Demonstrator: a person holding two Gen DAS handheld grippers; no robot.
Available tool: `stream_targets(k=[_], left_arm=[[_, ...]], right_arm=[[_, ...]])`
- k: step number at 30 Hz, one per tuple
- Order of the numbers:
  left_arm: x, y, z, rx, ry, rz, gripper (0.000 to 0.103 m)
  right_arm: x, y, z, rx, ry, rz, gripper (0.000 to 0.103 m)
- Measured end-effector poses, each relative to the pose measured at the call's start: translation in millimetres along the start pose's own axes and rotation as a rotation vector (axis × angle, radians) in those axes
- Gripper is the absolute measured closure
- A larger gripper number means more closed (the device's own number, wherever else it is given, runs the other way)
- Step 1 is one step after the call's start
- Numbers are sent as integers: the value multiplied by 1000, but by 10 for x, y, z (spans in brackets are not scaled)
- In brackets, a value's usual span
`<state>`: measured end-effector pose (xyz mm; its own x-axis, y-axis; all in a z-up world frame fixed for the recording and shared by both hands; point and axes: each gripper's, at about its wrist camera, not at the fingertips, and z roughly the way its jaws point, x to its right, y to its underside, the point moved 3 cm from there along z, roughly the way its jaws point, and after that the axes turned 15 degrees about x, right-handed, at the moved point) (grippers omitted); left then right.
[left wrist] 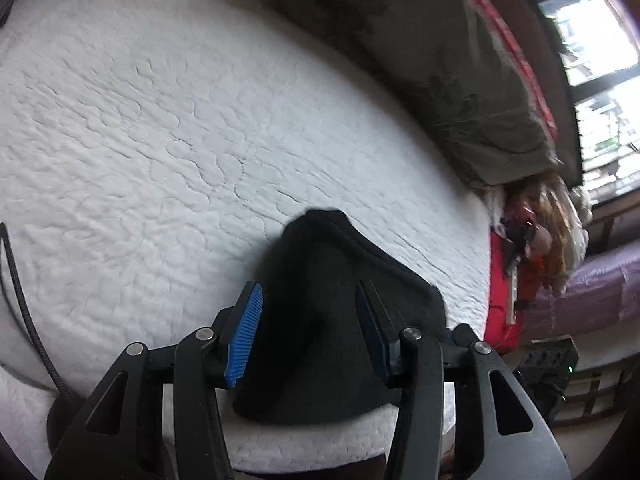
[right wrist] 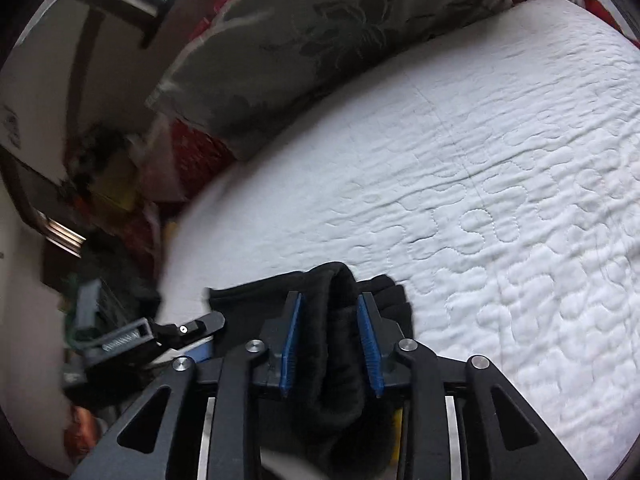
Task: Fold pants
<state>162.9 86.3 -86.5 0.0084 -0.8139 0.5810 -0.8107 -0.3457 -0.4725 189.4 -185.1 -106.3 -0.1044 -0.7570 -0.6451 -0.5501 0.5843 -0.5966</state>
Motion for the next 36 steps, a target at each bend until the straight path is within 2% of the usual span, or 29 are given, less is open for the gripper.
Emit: stream_targets(k=[1,2,5,6,8,13,15,18,21,25,27,30,33,34,36], left_arm=[[43,28,-25,3,10,0,53],[63,104,-74,1,24,1,53],[117,335,-8,-45,24,39,53],[115,396,28,-58,6,64,53],[96,524,114,-75,-40,111,53],[151,595,174,-85,-84,186,53],[148,545,113,-89,-69,167,53],[142,448,-40,-70,-9,97,53],[224,282,-127,-17,26,90,53],[342,66,2,12,5,105,53],[419,29,235,3,-23,97,53],[334,29,439,-10,-69,91,53],[316,51,488,-2,-69,110,44],[330,56,484,0,-65,112,41],[349,76,435,11,-64,126,41]], right_arm=[[-15,6,-67,-2,-16,7,60],[-24,31,-135,-5,-24,9,57],[-76,162,-217,-21,-22,-26,58],[-92,213,-236,-22,-7,-53,62],[-109,321,-327,6,30,-120,87],[234,522,-396,1,107,-42,90],[351,581,-316,-23,119,-9,87],[271,476,-357,-10,103,-6,82],[135,327,-517,49,66,13,82],[-131,181,-578,99,-12,-15,76],[-267,163,-510,108,-20,-62,71],[-301,202,-286,88,22,-101,70],[-129,303,-47,28,114,-108,70],[-25,360,49,-3,145,-89,65],[80,403,89,-1,129,-42,64]])
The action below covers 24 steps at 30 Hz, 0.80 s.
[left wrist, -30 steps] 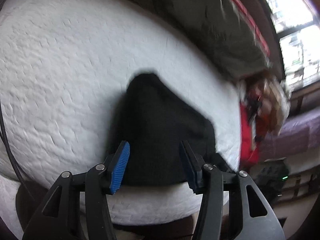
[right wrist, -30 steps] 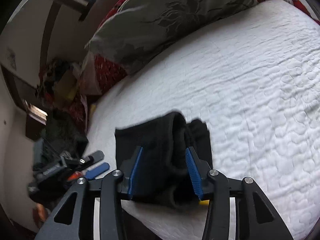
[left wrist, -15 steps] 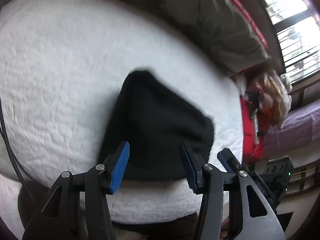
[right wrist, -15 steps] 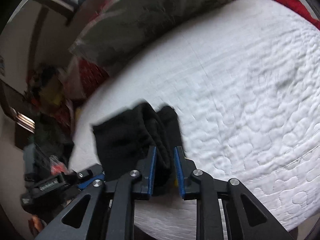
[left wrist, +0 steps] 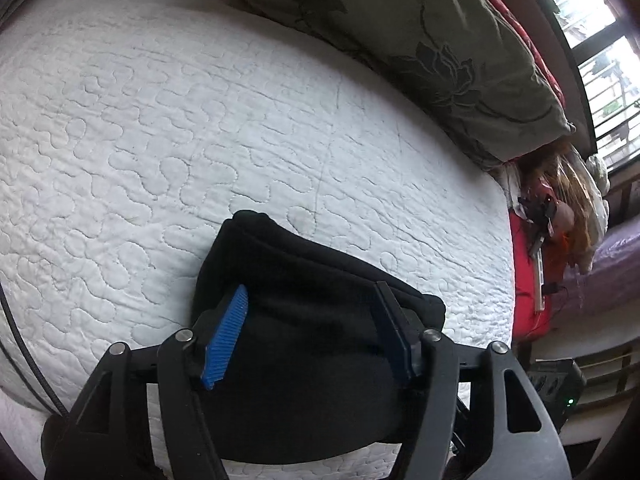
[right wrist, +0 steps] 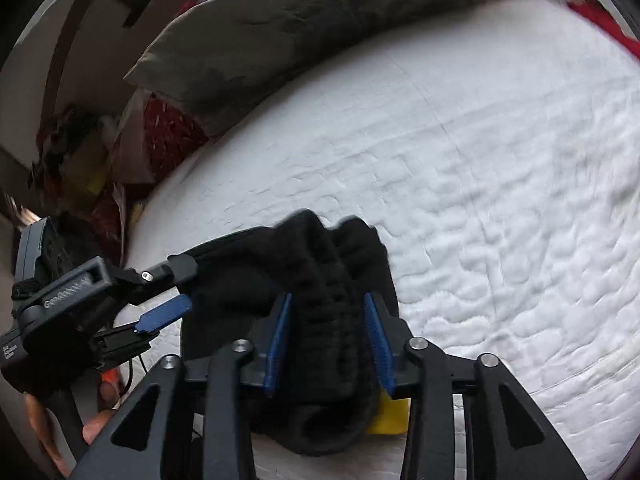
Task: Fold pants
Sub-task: 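Open both tools and release the folded pants, then pull back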
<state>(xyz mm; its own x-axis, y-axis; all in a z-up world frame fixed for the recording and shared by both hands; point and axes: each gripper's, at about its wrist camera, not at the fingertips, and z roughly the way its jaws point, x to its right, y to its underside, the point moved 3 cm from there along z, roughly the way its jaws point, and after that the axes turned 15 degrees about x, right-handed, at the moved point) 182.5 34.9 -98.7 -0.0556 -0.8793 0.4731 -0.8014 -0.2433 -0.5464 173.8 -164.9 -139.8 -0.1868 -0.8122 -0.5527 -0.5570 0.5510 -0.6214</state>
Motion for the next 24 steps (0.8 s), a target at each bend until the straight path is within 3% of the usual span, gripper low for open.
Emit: stream_targets(k=[4,8,11,24], left_arm=[[24,53,-198,36,19,11,41],[-4,104,-392,50,40,-10,41],[25,125,-498,68,25,1,41],[63,283,-946,161,-85,140,40]], right_arm=[[-10,-7,-68,13,-19,6,62],[63,-50,-240,26,-44,86,48],[112,-42,-347,37,-28,97,39],[363,201,-628,-18,72,125,26]])
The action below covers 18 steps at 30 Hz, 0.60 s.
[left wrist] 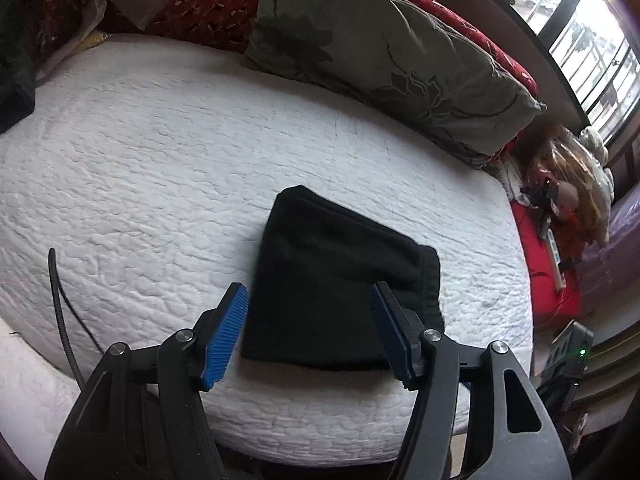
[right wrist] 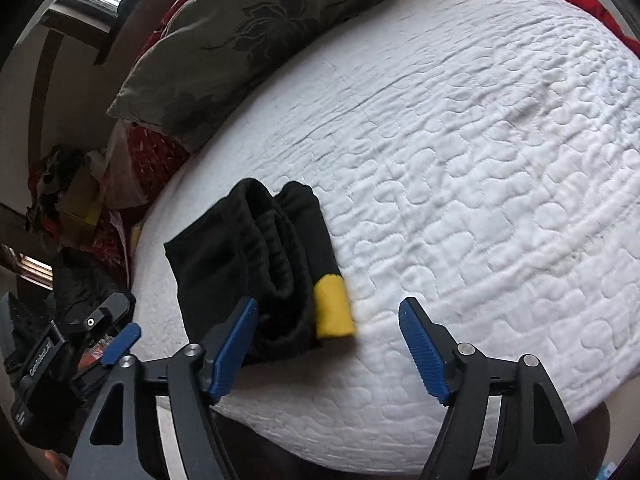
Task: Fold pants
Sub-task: 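Open both tools and release the folded pants, then pull back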
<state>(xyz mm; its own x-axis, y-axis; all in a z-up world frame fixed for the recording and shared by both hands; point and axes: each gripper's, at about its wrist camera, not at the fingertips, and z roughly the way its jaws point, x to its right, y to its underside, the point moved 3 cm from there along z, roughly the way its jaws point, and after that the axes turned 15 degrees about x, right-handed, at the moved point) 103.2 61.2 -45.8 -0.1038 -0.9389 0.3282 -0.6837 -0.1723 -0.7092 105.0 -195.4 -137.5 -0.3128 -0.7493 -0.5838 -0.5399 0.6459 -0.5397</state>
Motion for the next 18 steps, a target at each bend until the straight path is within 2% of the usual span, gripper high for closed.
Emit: stream_targets(k=[4,9,13,16,18], left_arm=[[-49,36,-59,-6,-41,32,40],[-121,42,-207,4,-139,107,39],[-193,-37,-395,39,-164,105,38],[-235,-177,-540,85,-180,112,27],[-246,-241,-591,102,-193,127,23]], right_arm=[[-67,62,-111,16,42,-66,22],[-159,117,-230,32,83,-141,15],[-189,118,-335,63,108,-168,13],[-185,107,-370,57,80,-151,13],[-166,96,-371,50,61,-128,13]])
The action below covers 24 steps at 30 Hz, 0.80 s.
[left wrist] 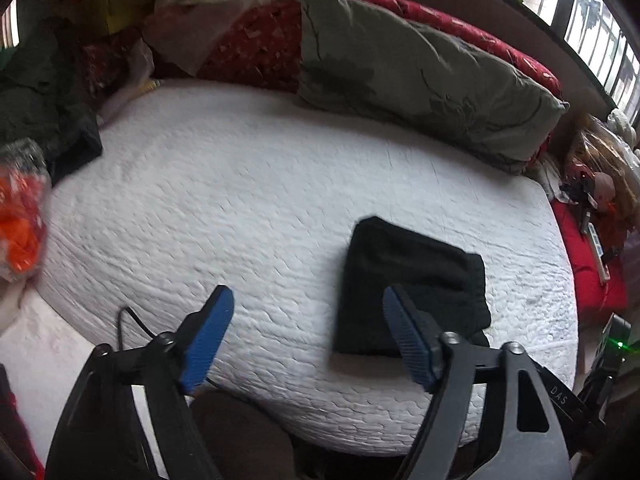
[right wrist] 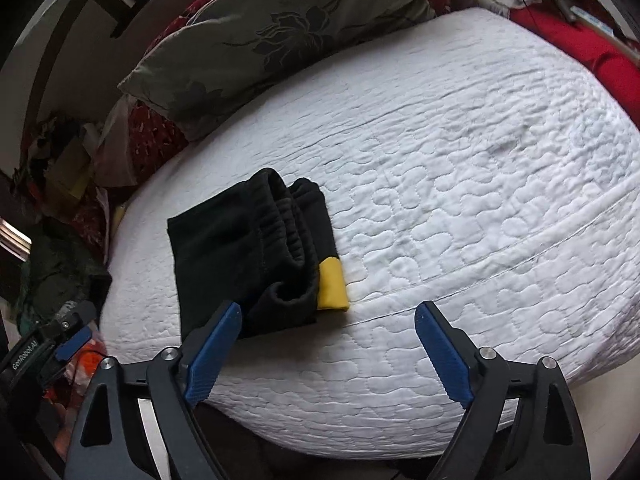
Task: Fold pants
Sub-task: 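Open both tools and release the folded pants, then pull back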
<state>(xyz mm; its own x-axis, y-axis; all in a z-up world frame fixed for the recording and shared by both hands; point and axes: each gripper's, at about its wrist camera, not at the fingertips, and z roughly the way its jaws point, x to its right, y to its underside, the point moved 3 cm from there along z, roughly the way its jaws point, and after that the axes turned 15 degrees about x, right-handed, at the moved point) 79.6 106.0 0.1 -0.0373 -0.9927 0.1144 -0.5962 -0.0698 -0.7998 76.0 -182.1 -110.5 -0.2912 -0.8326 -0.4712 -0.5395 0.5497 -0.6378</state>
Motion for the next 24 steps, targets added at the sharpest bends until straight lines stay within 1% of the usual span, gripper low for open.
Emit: stream_targets(k=[3,5,8,9,11,14,17,20,22,24], left_arm=[[-22,-50,4,16,-7,19,21],[-16,-21,50,11,-3,29,21],[5,29,62,12,-29,39,21],[18,31,49,11,-19,30,21],[67,7,8,-14,33,10,21],[188,-97,-155,-45,137,-37,21],[344,-289,-459,-55,280,-110,21],[517,-538,-763,-83,380,-174,21],[652,-704,-970,-89,407,-170,21],[859,-894,-1237,-66,410,-101,21]], right_arm=[[-8,-24,-16,8,-9,-6,13],[-45,-56,-51,43,-3,-44,13],[-118,-104,-118,98,11,-109,13],[-127,-115,-128,105,13,-119,13],[-126,-126,-142,109,19,-135,13],[-60,-131,-144,104,22,-119,13],[43,-127,-170,101,19,-78,13],[105,-131,-230,116,11,-65,13],[131,-132,-277,127,5,-60,13],[160,-137,-310,133,-5,-48,13]])
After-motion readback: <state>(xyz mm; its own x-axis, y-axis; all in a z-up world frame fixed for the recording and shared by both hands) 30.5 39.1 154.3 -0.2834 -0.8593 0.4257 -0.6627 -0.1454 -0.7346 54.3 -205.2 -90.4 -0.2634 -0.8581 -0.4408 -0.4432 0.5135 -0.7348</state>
